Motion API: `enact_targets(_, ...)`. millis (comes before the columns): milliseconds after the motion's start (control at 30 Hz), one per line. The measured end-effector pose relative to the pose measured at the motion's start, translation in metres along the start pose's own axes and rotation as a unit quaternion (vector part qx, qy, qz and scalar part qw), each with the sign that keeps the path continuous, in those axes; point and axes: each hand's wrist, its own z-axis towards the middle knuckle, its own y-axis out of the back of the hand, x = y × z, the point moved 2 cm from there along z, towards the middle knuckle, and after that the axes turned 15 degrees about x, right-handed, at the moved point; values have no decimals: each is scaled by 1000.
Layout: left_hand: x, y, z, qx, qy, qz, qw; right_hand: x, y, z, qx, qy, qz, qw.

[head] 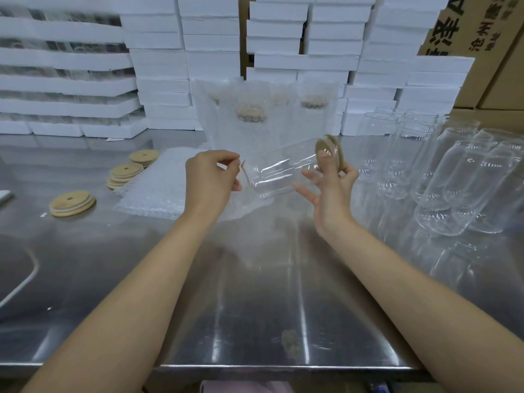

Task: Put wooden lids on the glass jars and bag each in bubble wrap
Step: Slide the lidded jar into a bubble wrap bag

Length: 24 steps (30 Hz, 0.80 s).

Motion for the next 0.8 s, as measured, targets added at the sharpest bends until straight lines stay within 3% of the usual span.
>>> enact_targets(200,-8,-6,-4,-34,-83,-1,996,-5,-2,-3,-26,17,-42,999)
enact_targets(300,-12,-13,-9,-15,-155,55,986,-8,-6,-5,-26,38,-74,996)
enact_targets(433,-16,-16,-8,18,-261,239,935,-7,-4,-5,-51,27,-40,998)
enact_targets(500,-10,-13,-4,79,-297,310,900,-5,-1,-4,-72,5,14,997)
enact_targets(600,4,-17,-4,177,-268,422,848,-4,1,-3,-53,-30,67,996)
enact_targets(700,5,-21,-7,153,-261,456,837,-6,-3,-7,23,-60,41,997)
enact_targets(800,-3,-20,-8,100,-296,457,833,-7,-7,-13,38,-77,39,996)
